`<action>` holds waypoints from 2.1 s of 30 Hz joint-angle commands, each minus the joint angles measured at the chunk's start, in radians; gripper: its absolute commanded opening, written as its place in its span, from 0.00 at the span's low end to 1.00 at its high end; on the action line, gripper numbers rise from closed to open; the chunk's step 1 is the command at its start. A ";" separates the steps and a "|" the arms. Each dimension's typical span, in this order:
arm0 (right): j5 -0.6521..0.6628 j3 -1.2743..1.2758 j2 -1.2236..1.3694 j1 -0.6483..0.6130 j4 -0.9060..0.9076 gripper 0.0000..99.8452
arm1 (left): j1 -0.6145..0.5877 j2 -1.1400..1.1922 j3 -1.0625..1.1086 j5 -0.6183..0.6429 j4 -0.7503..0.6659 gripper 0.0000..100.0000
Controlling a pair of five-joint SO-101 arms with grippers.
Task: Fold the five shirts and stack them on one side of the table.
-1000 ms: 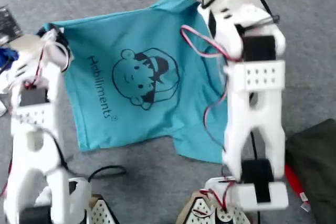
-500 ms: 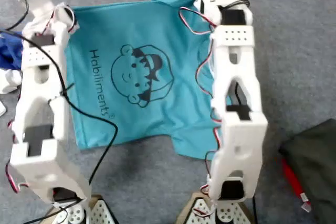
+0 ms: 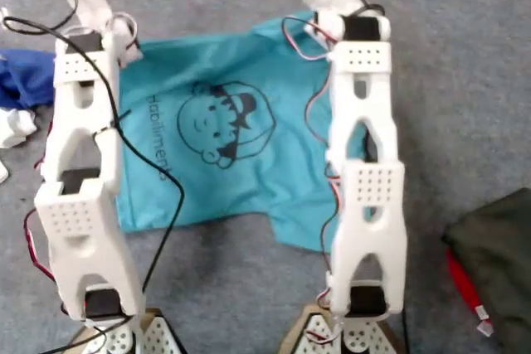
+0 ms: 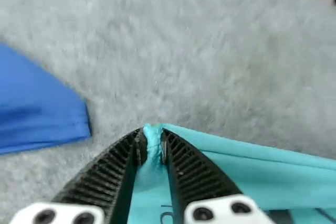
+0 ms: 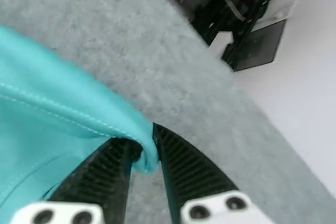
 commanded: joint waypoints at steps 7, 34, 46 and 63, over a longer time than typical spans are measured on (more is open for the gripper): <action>-0.005 -0.054 0.090 -0.019 0.002 0.01 | -0.018 0.090 -0.066 0.031 -0.023 0.02; -0.215 -0.117 0.180 0.064 -0.181 0.28 | -0.057 0.206 -0.123 0.034 -0.097 0.02; -0.146 -0.117 0.180 -0.071 0.396 0.28 | -0.064 0.208 -0.117 0.034 -0.081 0.02; -0.144 -0.104 0.222 -0.091 0.715 0.06 | -0.127 0.213 -0.193 0.032 0.074 0.02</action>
